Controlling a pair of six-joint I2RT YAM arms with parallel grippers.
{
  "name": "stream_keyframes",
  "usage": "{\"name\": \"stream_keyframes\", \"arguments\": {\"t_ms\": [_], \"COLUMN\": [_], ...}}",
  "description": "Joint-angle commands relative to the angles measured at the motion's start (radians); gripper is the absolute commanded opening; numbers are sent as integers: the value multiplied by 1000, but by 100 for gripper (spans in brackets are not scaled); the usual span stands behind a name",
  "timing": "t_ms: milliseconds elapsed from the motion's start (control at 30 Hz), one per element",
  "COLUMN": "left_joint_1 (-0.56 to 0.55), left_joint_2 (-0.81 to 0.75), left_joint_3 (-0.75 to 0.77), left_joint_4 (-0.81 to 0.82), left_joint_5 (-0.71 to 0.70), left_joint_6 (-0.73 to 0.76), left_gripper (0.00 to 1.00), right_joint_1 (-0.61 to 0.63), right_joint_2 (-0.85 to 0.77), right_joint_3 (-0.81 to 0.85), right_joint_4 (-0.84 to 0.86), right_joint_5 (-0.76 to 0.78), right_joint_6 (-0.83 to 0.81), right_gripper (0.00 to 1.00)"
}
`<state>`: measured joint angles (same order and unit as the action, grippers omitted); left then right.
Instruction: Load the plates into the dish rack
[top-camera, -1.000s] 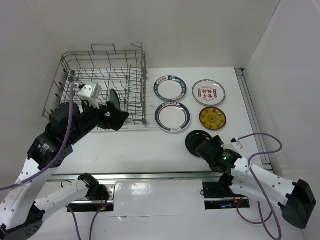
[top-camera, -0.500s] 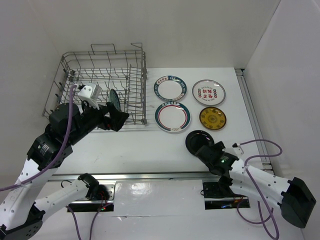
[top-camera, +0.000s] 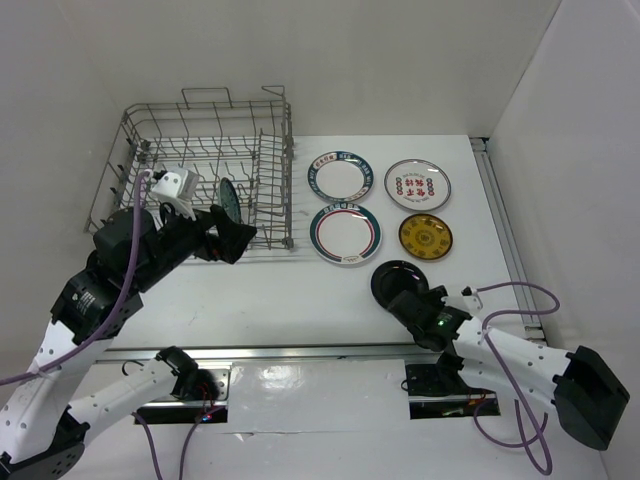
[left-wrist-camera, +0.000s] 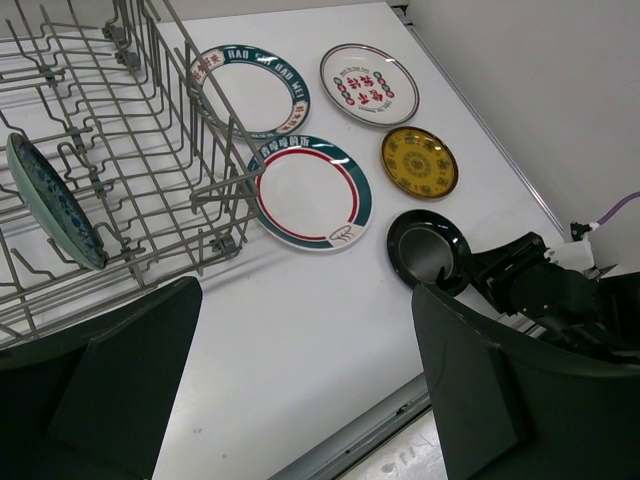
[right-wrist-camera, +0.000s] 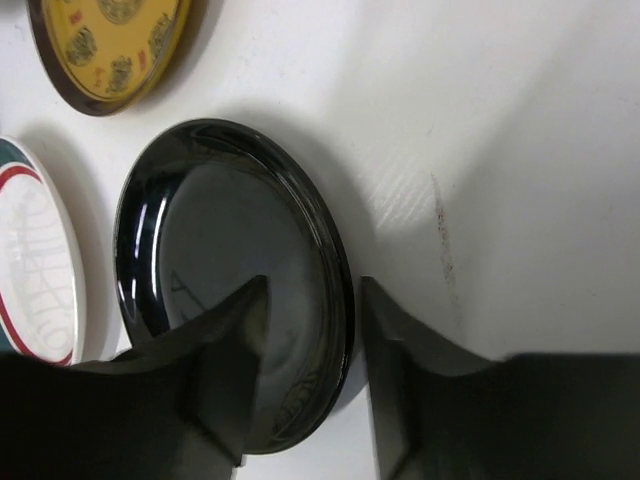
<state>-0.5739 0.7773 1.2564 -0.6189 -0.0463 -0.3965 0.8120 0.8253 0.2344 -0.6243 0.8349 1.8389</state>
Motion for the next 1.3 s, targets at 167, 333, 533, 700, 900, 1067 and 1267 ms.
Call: {"name": "stream_keyframes", "arguments": {"t_ms": [167,333,533,700,900,1067,1267], "left_joint_1": [0,0,0,0,0,0,0], "left_joint_2": [-27,-27,-27,-7,23,42,63], "left_joint_3": [-6,-6,-6,-15,-15,-25,-34], "left_joint_4": [53,53,53,62,62,73,93], "left_joint_5": [-3,-3,-3,6,42,74,123], "left_joint_6": [2,2,11,12,12,21,21], "left_gripper": [100,100,100,100,100,100,100], "right_joint_1": [6,6,6,29,122,131,141], "right_joint_2": [55,77,97,97,44,-17,-101], "right_joint_3": [-24,-14,16,97,218,315,405], "right_joint_4": [8,-3,-52,-139,-261,-305,-160], "right_joint_5": [-48,-69,-79,-91,3,94,139], "right_joint_6": [28,39,51,105,181,82,-175], "right_gripper": [32,13,0,0,0,0,0]}}
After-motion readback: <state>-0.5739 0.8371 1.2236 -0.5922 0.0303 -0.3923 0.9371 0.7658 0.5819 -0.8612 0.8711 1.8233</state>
